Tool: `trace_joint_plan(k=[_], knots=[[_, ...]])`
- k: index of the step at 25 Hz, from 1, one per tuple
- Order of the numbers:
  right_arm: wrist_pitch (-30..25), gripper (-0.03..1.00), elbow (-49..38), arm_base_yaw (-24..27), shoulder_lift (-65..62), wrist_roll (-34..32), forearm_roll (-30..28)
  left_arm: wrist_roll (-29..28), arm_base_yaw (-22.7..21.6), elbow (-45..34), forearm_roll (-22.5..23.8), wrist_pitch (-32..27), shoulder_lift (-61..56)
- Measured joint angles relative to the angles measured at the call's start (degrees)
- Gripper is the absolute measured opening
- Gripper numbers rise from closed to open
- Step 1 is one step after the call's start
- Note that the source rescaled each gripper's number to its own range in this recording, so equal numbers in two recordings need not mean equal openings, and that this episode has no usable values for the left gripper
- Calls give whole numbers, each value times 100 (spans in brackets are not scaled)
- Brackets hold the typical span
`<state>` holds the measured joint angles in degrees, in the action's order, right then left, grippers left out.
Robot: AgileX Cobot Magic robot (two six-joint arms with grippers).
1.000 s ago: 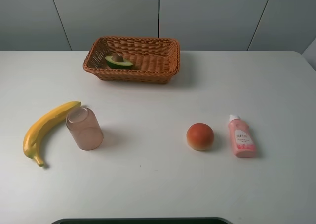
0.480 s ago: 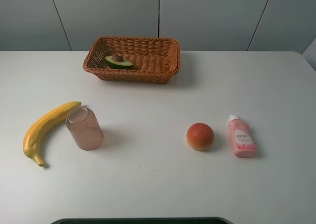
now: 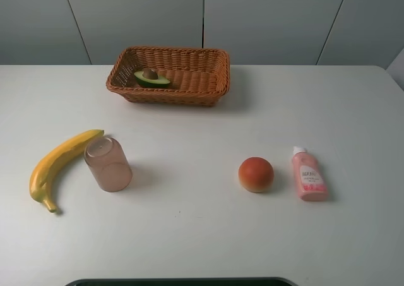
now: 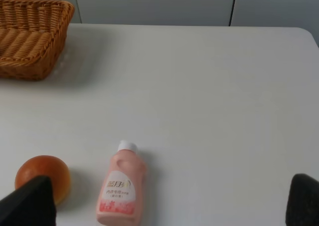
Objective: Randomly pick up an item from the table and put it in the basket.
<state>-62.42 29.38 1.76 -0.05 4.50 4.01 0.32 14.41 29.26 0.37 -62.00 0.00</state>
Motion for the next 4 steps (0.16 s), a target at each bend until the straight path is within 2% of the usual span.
trace_joint_plan(k=[4], knots=[[0,100,0,0,0,0,0,-32,0,0,0,0,0]])
